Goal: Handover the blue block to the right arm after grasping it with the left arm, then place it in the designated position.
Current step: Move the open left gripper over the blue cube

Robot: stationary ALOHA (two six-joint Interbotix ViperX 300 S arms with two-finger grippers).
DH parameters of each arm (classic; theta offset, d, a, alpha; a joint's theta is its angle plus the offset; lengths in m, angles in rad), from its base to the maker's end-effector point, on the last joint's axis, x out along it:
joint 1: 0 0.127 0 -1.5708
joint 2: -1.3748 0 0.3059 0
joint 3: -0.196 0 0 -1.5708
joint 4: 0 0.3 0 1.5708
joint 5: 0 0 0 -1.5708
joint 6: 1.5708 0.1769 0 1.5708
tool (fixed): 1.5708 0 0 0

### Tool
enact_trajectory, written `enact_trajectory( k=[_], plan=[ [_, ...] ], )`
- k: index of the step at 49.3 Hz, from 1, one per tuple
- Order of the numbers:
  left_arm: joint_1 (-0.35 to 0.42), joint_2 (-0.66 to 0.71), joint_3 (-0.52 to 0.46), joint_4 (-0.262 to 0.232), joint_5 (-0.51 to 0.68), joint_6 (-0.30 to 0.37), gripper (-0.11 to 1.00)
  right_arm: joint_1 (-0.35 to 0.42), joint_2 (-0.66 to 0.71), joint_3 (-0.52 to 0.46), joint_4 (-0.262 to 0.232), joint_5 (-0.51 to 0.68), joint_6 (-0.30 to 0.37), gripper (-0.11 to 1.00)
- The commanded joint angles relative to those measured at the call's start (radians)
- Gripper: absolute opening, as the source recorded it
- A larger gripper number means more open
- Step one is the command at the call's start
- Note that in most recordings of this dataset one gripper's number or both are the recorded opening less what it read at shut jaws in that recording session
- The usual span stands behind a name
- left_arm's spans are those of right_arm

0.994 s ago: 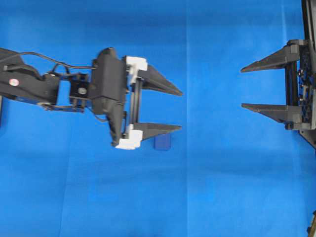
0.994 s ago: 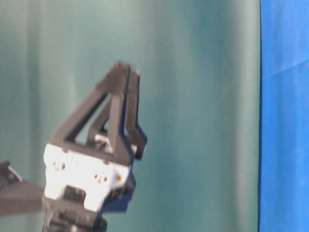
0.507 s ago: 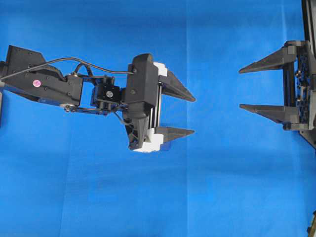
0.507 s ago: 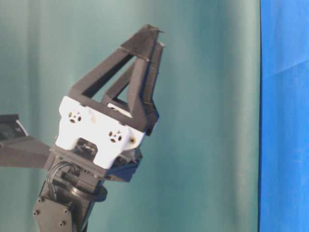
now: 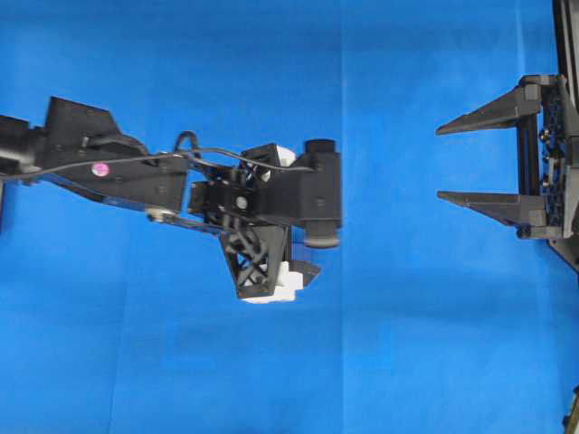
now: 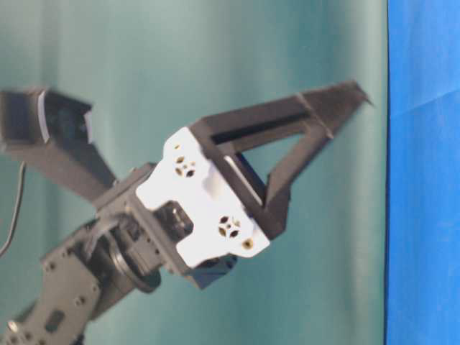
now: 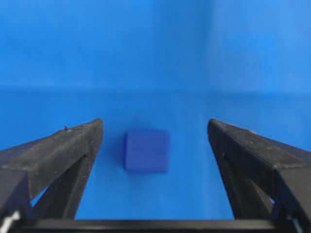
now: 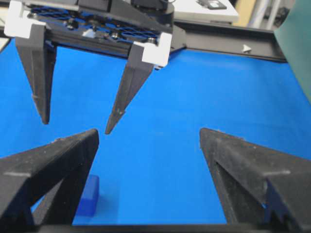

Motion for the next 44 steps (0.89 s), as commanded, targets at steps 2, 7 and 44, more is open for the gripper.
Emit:
enact_trajectory(
  k=[2,7,44],
  plan=[
    [-0.003,0.003,-0.074,0.002,0.12,-0.008,0.91,-0.003,0.006,-0.021,-0.002,-0.011,-0.003,0.97],
    [-0.005,0.02,-0.107,0.002,0.199,-0.014,0.91,-0.003,0.006,-0.021,0.0,-0.012,-0.002,0.97],
    [-0.006,0.037,-0.143,0.002,0.247,-0.028,0.91,-0.005,0.009,-0.021,0.0,-0.008,-0.003,0.97]
  ],
)
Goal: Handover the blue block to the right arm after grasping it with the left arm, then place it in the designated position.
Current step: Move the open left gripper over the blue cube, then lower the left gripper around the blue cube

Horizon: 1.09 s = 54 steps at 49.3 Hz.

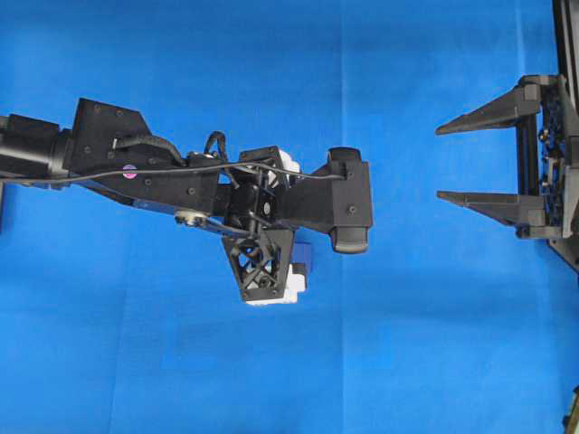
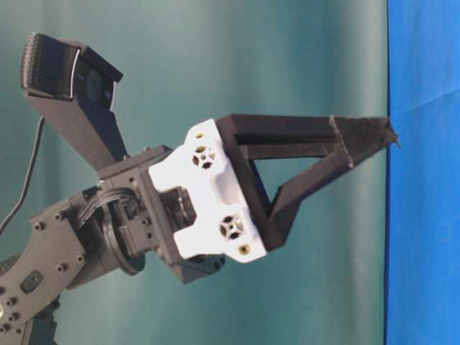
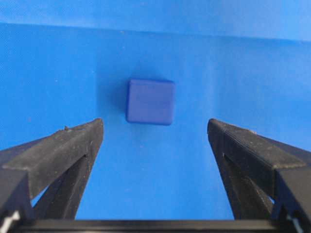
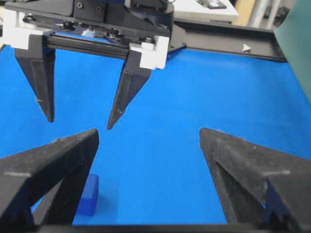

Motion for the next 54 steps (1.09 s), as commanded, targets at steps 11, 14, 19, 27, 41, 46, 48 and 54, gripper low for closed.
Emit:
enact_trajectory(
  k=[11,14,19,27,41,46,48,54],
  plan=[
    [-0.005,-0.017,-0.025,0.002,-0.003,-0.017,0.91,-0.003,0.008,-0.025,0.0,-0.006,0.0,0.97],
    [-0.005,-0.017,-0.025,0.002,-0.003,-0.018,0.91,-0.003,0.008,-0.025,0.0,-0.006,0.0,0.97],
    [-0.006,-0.017,-0.023,0.002,-0.003,-0.014,0.91,-0.003,0.008,-0.025,0.0,-0.006,-0.002,0.97],
    [-0.005,-0.017,-0.021,0.002,-0.003,-0.014,0.91,-0.003,0.009,-0.025,0.0,-0.006,0.0,0.97],
    [-0.006,-0.018,-0.017,0.005,-0.015,-0.008,0.91,-0.003,0.021,-0.025,0.0,-0.009,0.0,0.97],
    [-0.006,-0.02,-0.014,0.008,-0.021,-0.008,0.91,-0.003,0.023,-0.028,0.0,-0.006,0.0,0.97],
    [-0.006,-0.02,-0.012,0.008,-0.023,-0.006,0.91,-0.003,0.023,-0.028,0.0,-0.006,0.0,0.97],
    [-0.006,-0.021,0.0,0.008,-0.041,-0.008,0.91,-0.003,0.023,-0.029,0.0,-0.003,0.002,0.97]
  ],
)
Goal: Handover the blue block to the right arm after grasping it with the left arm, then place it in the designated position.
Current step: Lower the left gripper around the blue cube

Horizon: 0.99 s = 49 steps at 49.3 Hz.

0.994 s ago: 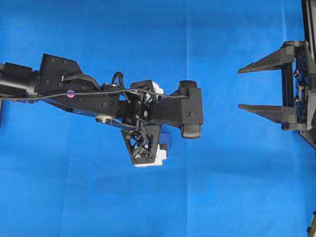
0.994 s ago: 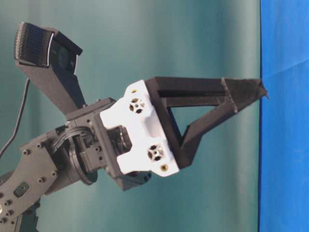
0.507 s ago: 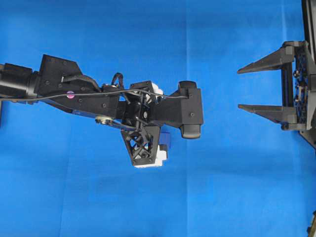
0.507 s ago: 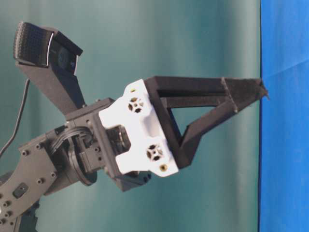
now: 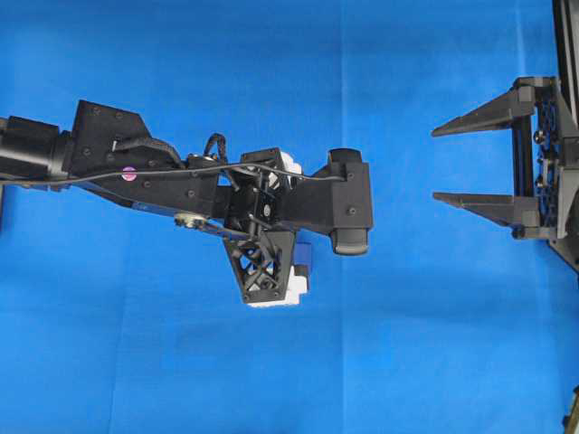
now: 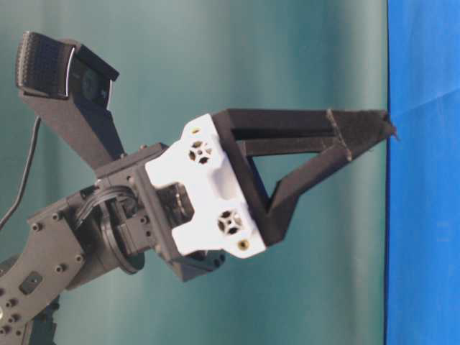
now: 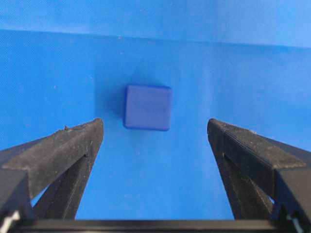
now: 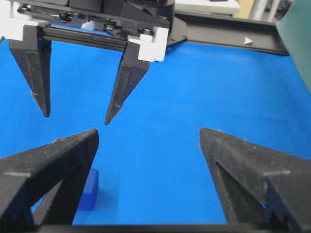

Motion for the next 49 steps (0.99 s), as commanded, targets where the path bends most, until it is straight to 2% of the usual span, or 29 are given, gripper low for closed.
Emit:
enact_trajectory(
  k=[1,13,28,49],
  plan=[
    [-0.003,-0.021,-0.002,0.003,-0.023,0.002,0.91,-0.002,0.005,-0.026,0.0,-0.002,0.002,0.97],
    [-0.002,-0.021,0.087,0.005,-0.135,-0.002,0.91,-0.002,0.005,-0.026,0.0,0.008,0.003,0.97],
    [-0.003,0.003,0.187,0.005,-0.341,-0.009,0.91,-0.003,0.009,-0.026,0.0,0.008,0.002,0.97],
    [0.002,0.117,0.187,0.005,-0.371,0.0,0.91,-0.011,0.049,-0.023,0.0,-0.005,0.002,0.97]
  ],
)
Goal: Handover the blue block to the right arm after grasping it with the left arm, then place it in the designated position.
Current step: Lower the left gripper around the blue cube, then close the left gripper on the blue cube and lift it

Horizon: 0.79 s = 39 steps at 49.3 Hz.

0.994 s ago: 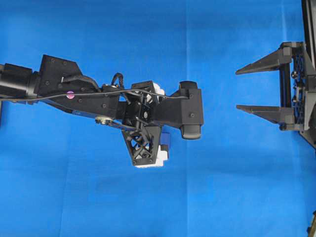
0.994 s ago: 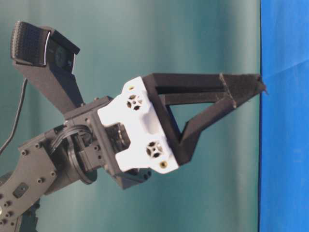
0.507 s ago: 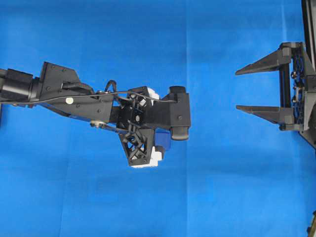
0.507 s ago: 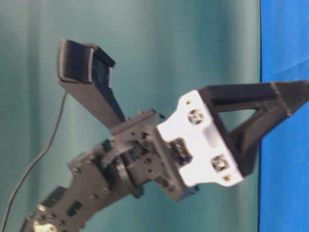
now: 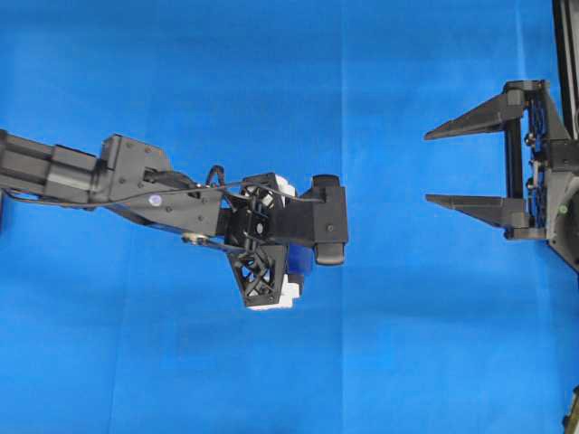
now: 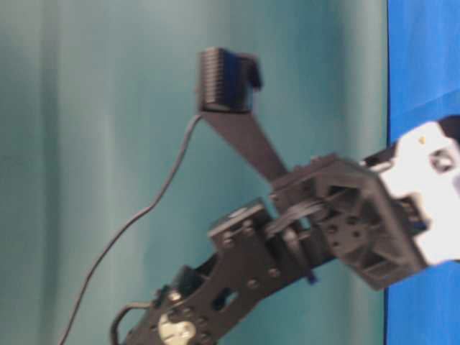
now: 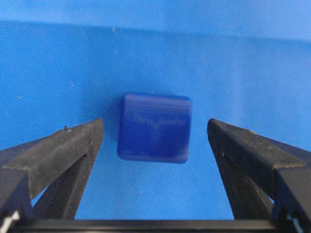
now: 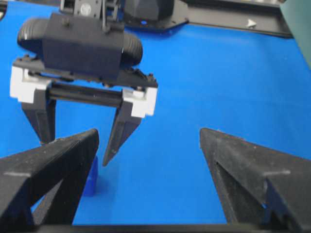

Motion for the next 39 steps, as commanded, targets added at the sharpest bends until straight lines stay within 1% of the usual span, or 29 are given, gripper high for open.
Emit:
enact_trajectory(
  k=[1,15,26,32,35,39],
  plan=[
    [0.003,-0.002,-0.009,0.002,-0.015,0.002,0.91,-0.005,0.008,-0.023,0.0,-0.012,0.0,0.97],
    [0.011,0.063,0.002,0.002,-0.069,0.002,0.91,-0.009,0.029,-0.023,0.0,-0.014,0.0,0.97],
    [0.017,0.077,0.0,0.002,-0.071,0.0,0.91,-0.018,0.04,-0.023,0.0,-0.014,0.0,0.97],
    [0.017,0.077,-0.008,0.002,-0.063,0.008,0.89,-0.018,0.04,-0.023,-0.002,-0.014,0.0,0.97],
    [0.014,0.075,-0.011,0.002,-0.055,0.009,0.83,-0.018,0.04,-0.023,0.0,-0.014,0.0,0.97],
    [0.011,0.072,-0.017,0.002,-0.04,0.018,0.63,-0.018,0.04,-0.023,-0.002,-0.014,0.0,0.97]
  ],
)
